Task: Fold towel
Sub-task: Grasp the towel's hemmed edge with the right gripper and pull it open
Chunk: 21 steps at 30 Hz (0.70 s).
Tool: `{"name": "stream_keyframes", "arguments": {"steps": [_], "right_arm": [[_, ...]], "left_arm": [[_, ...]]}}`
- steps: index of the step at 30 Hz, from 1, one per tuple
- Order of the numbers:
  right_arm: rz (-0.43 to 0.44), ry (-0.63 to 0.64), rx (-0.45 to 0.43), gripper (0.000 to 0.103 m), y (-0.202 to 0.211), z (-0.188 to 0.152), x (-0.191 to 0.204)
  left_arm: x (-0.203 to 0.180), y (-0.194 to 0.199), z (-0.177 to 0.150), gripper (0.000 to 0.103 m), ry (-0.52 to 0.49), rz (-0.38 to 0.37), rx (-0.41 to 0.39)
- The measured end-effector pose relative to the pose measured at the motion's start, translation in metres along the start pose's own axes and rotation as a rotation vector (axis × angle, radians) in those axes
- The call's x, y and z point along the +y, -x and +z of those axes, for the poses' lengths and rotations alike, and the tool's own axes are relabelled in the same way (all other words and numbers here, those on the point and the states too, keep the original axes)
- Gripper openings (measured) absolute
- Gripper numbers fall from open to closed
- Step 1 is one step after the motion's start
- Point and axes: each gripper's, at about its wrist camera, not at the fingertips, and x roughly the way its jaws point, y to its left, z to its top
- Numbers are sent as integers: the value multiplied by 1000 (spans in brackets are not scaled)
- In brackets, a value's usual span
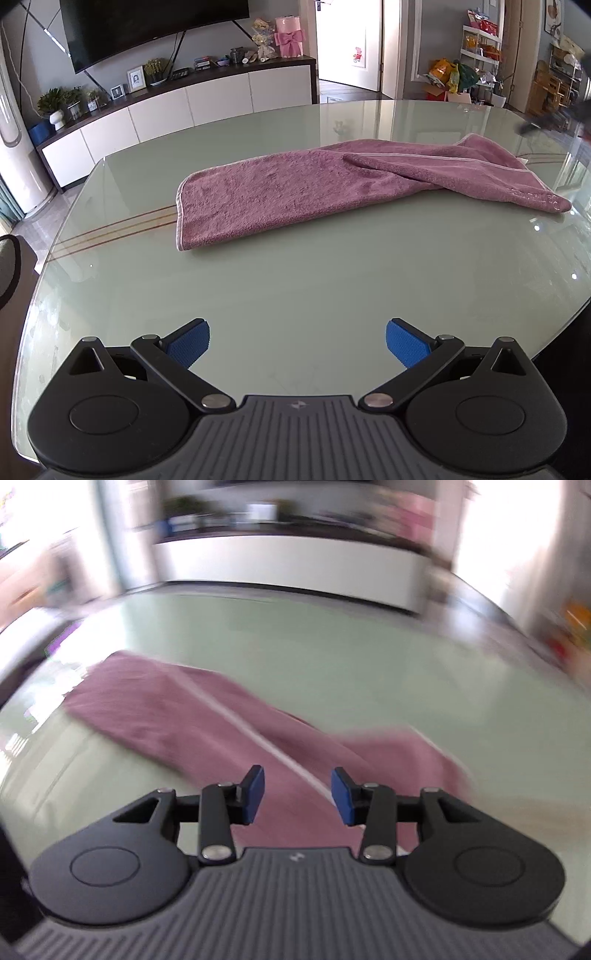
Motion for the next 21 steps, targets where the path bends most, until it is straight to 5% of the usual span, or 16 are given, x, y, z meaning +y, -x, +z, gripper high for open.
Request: {"name": "stream_keyframes", "arguments": {"steps": [3, 9, 13, 21], "right_arm": [[60, 203, 40, 36, -73, 50, 56], [56, 429, 161, 24, -165, 81, 113], [60, 428, 228, 17, -191, 84, 114], [89, 379, 259, 20, -201, 73, 104]], "left_arm": [[7, 2, -2, 102, 14, 8, -1], [25, 4, -7, 102, 12, 26, -15], [38, 0, -10, 102, 21, 26, -10], [47, -19, -7, 102, 48, 2, 10]]}}
